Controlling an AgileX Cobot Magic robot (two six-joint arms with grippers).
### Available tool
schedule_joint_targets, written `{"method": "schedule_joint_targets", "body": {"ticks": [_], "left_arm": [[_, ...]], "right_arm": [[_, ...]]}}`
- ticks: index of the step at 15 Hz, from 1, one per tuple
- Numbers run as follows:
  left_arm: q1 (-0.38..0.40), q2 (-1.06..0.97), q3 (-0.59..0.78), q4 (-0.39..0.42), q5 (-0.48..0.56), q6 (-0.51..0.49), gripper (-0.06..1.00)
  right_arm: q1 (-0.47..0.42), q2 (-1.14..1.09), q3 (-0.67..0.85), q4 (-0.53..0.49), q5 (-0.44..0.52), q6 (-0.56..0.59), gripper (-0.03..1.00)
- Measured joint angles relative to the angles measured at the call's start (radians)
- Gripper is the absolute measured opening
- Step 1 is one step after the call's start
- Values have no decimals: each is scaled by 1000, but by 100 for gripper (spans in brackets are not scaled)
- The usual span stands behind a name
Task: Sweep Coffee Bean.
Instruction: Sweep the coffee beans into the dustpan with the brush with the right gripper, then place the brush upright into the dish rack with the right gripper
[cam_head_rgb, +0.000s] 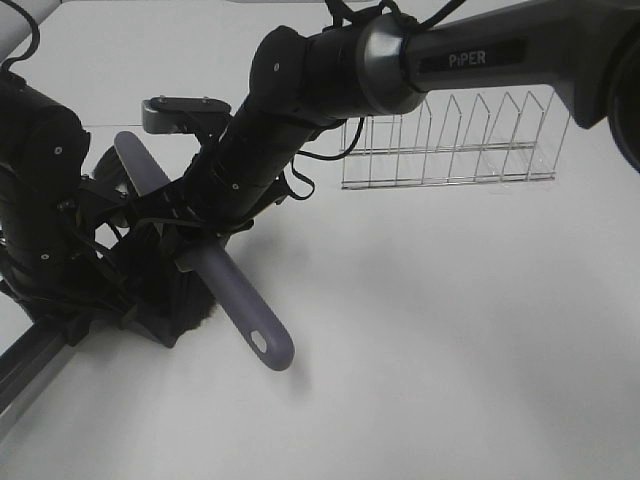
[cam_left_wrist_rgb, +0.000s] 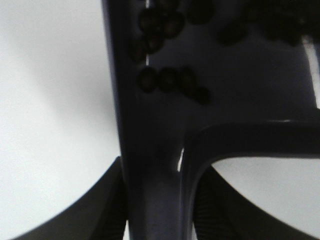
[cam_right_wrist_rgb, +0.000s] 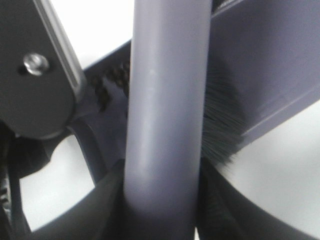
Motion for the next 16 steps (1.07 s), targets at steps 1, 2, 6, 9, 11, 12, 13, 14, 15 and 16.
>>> {"method": "schedule_joint_targets", "body": {"ticks": [1,2,6,9,11,12,13,14,15,16], "left_arm": [[0,0,0,-9,0,0,33],[0,0,0,-17,0,2,33],[0,0,0,-22,3,3,33],[0,0,0,-23,3,-4,33],[0,0,0,-23,3,-11,33],[0,0,0,-23,3,-18,33],[0,0,0,-23,0,-37,33],[0,0,0,-22,-1,-63,33],[0,0,0,-22,-1,-75,33],[0,0,0,-22,-1,-77,33]], "right_arm": [[0,0,-16,1,-2,-11,29],[0,0,-34,1,-3,-28,29],[-2,0,-92,-22,6,-51,29],[-6,-61,-101,-169,71,50,29],[-35,-120,-101,-268,95,162,29],[-47,-136,-101,-290,105,186,29],[-69,-168,-101,-324,124,215,29],[-94,-195,-101,-340,139,233,29],[-117,-225,-101,-346,149,239,29],[-134,-253,-101,-349,168,241,29]]}}
